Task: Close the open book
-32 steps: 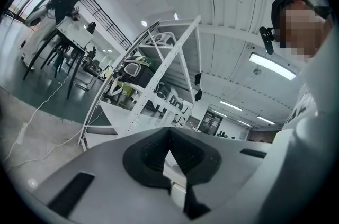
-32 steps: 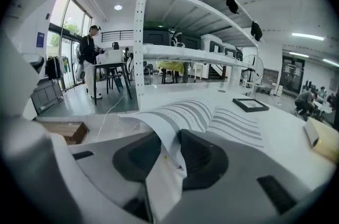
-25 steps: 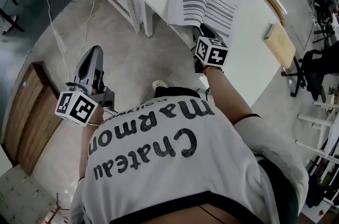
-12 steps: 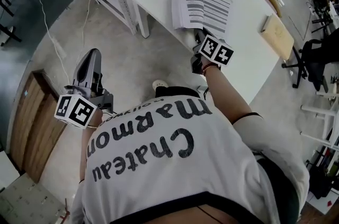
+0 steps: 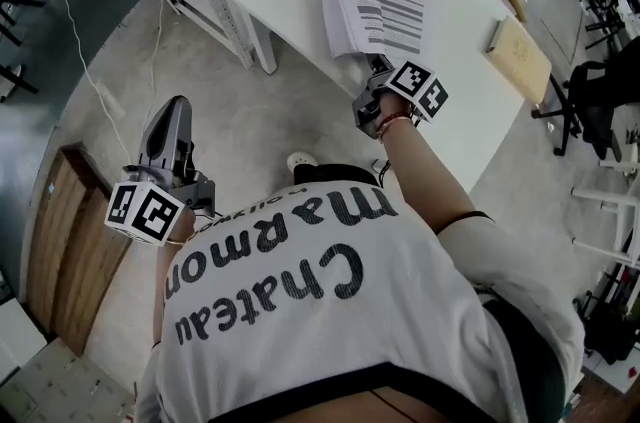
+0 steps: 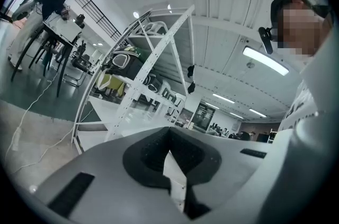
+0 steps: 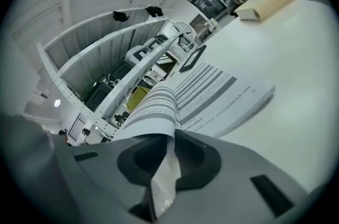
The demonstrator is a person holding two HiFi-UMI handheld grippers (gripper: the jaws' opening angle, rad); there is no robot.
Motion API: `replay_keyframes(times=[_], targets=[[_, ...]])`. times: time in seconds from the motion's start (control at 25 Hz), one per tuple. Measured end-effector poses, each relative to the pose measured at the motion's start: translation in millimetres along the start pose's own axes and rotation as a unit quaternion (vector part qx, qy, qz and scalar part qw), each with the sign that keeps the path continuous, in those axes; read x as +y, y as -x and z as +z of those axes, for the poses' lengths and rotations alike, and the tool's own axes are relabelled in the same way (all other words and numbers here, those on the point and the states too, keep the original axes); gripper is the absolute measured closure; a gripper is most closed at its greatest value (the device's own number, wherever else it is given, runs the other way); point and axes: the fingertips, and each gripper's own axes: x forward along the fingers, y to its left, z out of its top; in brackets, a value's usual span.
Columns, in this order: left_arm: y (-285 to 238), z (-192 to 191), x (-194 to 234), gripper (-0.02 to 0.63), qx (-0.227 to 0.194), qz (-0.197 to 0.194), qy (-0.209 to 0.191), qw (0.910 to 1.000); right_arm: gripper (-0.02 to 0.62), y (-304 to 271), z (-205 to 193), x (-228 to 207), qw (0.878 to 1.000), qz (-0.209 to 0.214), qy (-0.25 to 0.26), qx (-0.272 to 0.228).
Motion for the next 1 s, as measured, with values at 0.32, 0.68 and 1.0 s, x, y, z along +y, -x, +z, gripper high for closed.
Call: replay_keyframes(times=[0.32,0.68,1.0], targets=[[-10,-3,-4,0.583,0.011,-0.012,-0.002,0.9999,0.532,1,0,-11,0.994,0.012,-0.112,-0.010],[-11,-4,0,0.583,0.017,-0.010,-0.001,0.9998,0.532,2,1,-12,0.994,0.009,-0.108,-0.009],[-10,-3,2,0.583,0.016,-0.014,0.002,0.9998,0.534,2,1,-11,0.996,-0.001,-0.087,-0.007]])
